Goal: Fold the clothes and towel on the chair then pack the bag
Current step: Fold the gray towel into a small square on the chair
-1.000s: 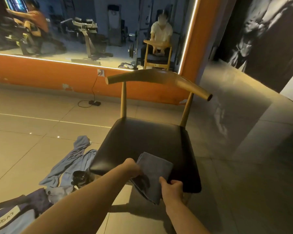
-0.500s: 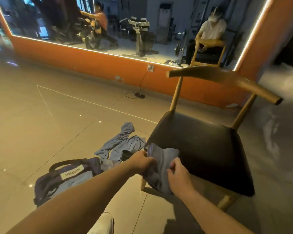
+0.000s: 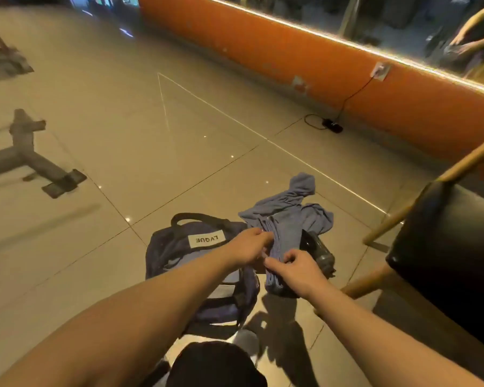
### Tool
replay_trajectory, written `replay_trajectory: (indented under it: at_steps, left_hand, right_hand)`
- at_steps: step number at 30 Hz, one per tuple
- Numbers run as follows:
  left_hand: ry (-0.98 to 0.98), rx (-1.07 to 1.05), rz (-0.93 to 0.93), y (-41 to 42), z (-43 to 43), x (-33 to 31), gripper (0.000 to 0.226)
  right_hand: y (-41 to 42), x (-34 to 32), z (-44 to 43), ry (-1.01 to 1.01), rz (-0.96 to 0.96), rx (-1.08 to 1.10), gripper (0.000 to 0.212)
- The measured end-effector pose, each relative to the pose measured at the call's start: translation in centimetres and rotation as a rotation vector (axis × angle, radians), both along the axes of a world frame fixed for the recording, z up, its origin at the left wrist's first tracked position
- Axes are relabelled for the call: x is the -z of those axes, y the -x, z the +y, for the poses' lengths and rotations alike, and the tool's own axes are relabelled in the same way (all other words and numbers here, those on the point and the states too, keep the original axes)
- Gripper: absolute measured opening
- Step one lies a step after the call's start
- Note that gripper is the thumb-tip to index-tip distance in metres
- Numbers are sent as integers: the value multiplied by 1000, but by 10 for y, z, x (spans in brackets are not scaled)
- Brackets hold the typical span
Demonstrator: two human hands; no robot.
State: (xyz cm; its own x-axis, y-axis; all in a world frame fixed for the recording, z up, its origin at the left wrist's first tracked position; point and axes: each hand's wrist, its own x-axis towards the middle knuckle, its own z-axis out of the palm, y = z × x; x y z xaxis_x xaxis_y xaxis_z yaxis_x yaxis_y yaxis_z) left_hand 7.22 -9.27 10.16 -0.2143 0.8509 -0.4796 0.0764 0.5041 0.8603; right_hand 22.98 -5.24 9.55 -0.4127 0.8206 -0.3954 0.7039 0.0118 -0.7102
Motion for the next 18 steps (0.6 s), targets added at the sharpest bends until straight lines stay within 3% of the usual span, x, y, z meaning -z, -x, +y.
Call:
replay_trajectory:
  at_steps: [7,9,13,16,18]
  left_hand:
    - [165,-106,-81,74,-35,113,19]
    - [179,-130,119,95,-44,140,18]
    - [248,-237,714,144,-56,170,11]
    - [310,-158,963,178,-60,186,27]
    - [353,-69,1035,198,-64,198,24]
  right_hand:
    - [86,107,-1,108,-118,-78,38]
    - [103,132,-1,124,-154,-106,36]
    - [134,169,-1,135,-165,-137,35]
    - [155,177,-3,150,-126,-141,35]
    - [169,183,-9,141,-98,-161,37]
